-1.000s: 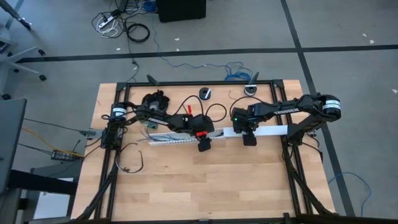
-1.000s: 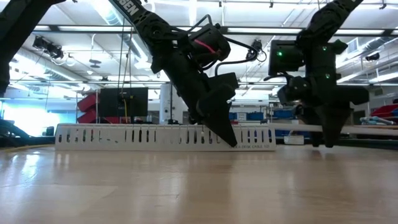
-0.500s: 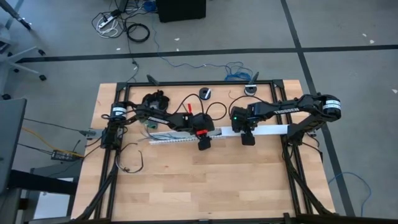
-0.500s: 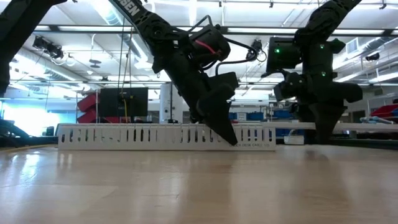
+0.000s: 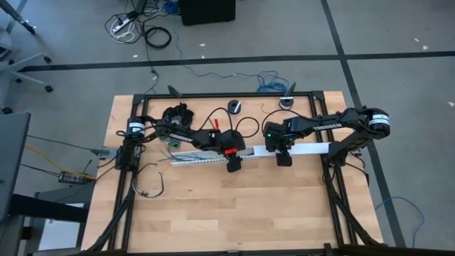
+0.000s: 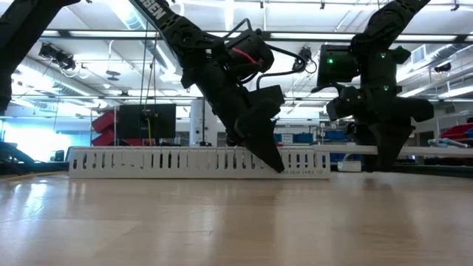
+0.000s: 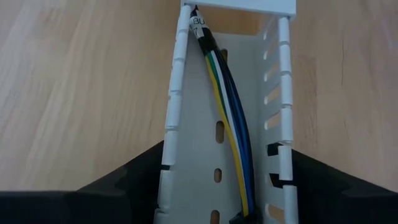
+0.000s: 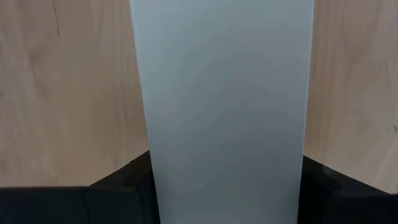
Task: Ziptie cables
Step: Close the white cable duct
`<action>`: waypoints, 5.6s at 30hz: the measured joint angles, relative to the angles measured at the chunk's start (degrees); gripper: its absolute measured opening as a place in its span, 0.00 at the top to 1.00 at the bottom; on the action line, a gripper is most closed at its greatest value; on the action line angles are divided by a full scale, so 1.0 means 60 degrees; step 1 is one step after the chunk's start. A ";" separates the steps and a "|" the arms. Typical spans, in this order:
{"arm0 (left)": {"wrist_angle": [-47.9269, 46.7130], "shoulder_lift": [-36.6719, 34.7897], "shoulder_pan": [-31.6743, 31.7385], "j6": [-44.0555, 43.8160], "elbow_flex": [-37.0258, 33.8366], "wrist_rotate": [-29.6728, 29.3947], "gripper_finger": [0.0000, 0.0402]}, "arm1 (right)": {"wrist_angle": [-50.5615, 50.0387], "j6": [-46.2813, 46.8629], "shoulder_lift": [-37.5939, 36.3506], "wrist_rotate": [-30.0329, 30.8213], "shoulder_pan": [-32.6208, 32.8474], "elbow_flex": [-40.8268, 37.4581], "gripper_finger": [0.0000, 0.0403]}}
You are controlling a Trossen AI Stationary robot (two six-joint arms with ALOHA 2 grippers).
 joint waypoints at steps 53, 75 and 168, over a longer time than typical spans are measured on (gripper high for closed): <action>-0.0201 0.0000 -0.0015 0.1023 -0.0015 0.0345 0.37 | 0.0346 -0.0040 0.0004 0.0044 -0.0022 -0.0018 0.43; -0.0307 0.0401 0.0011 0.0790 0.0543 0.0661 0.37 | 0.0309 0.0051 0.0018 0.0005 -0.0018 -0.0029 0.43; 0.0025 0.0484 -0.0124 0.1475 0.0827 0.0513 0.42 | 0.0349 0.0047 0.0004 -0.0334 0.0006 -0.0080 0.43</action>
